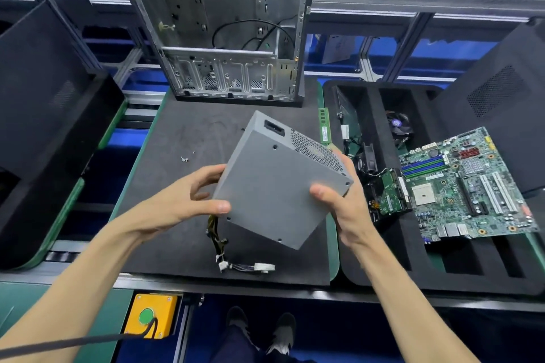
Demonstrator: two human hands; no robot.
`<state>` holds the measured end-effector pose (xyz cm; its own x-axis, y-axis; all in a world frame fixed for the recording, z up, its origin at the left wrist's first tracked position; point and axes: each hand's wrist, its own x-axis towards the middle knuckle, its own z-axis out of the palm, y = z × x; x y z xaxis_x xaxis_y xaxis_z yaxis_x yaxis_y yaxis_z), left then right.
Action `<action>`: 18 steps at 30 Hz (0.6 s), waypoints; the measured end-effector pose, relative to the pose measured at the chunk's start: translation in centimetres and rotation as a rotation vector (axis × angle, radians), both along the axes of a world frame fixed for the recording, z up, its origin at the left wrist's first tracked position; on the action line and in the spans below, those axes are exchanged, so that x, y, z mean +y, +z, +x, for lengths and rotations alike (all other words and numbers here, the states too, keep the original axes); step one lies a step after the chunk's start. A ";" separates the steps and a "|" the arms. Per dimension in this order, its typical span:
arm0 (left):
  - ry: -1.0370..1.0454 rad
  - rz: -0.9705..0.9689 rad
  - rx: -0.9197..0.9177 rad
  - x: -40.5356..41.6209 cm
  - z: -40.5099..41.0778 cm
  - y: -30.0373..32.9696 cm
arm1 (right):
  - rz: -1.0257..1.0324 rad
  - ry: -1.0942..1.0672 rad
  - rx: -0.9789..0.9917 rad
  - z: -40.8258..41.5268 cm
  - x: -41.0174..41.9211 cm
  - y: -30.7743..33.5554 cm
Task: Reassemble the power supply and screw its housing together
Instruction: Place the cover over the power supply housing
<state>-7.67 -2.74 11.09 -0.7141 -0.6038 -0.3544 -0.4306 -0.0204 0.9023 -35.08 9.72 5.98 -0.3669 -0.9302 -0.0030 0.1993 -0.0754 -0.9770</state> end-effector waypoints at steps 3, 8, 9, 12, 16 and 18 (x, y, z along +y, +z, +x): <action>0.001 -0.073 0.011 0.1 -0.4 -0.2 | -0.042 -0.017 0.140 -0.1 -0.1 0.6; -0.016 -0.197 0.053 0.3 -1.4 -0.2 | -0.062 0.007 0.281 -0.2 -0.1 1.1; -0.007 -0.208 0.072 0.4 -1.6 0.0 | -0.063 0.012 0.297 -0.2 0.0 1.2; 0.041 -0.230 0.168 0.2 -2.6 0.7 | -0.068 0.017 0.329 -0.1 0.2 1.9; 0.064 -0.305 0.227 -0.5 -3.8 2.4 | -0.077 0.052 0.326 -0.1 -0.2 3.2; 0.115 -0.298 0.263 -0.9 -4.2 2.6 | -0.075 0.072 0.309 -0.3 -0.7 3.9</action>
<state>-11.84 -3.61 13.70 -0.6792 -0.7332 0.0335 -0.1943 0.2236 0.9551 -35.41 9.04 9.88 -0.2732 -0.9472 0.1681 -0.0984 -0.1464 -0.9843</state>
